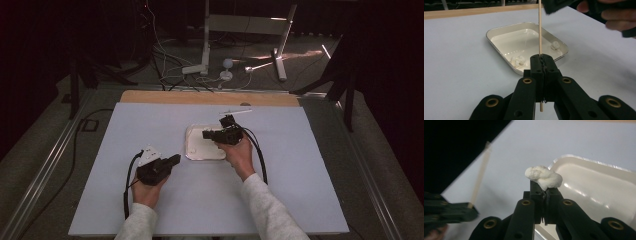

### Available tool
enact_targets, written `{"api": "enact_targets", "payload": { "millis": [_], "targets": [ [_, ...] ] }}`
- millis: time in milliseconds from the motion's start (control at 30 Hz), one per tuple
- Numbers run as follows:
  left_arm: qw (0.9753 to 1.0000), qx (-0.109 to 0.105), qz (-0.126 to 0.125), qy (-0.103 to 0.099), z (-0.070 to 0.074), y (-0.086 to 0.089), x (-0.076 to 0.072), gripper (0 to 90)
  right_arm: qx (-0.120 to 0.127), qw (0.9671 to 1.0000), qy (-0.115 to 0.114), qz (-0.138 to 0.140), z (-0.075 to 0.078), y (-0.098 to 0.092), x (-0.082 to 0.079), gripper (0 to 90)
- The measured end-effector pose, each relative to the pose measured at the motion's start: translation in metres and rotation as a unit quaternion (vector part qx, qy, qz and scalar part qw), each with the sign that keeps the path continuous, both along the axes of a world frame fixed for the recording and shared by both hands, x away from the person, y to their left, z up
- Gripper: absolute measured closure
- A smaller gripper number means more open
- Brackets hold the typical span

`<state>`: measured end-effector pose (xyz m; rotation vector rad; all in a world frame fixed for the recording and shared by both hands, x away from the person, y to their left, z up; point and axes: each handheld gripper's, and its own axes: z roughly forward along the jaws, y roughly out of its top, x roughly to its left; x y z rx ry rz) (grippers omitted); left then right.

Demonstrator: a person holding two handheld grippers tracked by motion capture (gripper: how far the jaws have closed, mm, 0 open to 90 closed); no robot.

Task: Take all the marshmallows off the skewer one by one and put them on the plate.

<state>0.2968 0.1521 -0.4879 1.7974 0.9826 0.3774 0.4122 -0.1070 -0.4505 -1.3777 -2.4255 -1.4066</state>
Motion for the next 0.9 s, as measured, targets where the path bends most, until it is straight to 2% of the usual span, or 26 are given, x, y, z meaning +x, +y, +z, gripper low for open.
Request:
{"api": "enact_targets", "payload": {
  "millis": [67, 167, 233, 367, 500, 633, 767, 900],
  "targets": [
    [1.0000, -0.001, 0.001, 0.000, 0.000, 0.000, 0.000, 90.0, -0.018, 0.9998, 0.011, 0.002, -0.006, 0.002, 0.003, 81.2],
    [1.0000, 0.000, 0.002, 0.000, 0.000, 0.001, 0.000, 89.9, -0.043, 0.9985, 0.034, 0.011, -0.015, 0.005, 0.005, 57.3],
    [1.0000, -0.001, 0.005, 0.000, 0.000, 0.001, 0.001, 89.9, -0.053, 0.9975, 0.046, 0.010, -0.018, 0.006, 0.005, 46.3],
    [1.0000, -0.003, 0.007, 0.002, 0.000, 0.001, 0.001, 89.9, -0.029, 0.9982, 0.052, 0.006, -0.018, 0.000, 0.007, 33.8],
    [0.9999, -0.001, 0.009, 0.008, -0.003, -0.001, 0.004, 89.8, -0.009, 0.9978, 0.063, 0.022, -0.018, -0.002, 0.008, 25.1],
    [0.9997, 0.007, 0.000, 0.021, -0.008, -0.007, 0.007, 89.6, 0.026, 0.9962, 0.079, 0.024, -0.018, -0.005, 0.008, 21.6],
    [0.9991, 0.017, -0.022, 0.032, -0.013, -0.018, 0.009, 89.6, 0.043, 0.9949, 0.089, 0.024, -0.018, -0.005, 0.008, 19.6],
    [0.9974, 0.033, -0.050, 0.039, -0.018, -0.031, 0.011, 89.6, 0.056, 0.9935, 0.097, 0.021, -0.020, -0.005, 0.008, 19.5]
  ]
}}
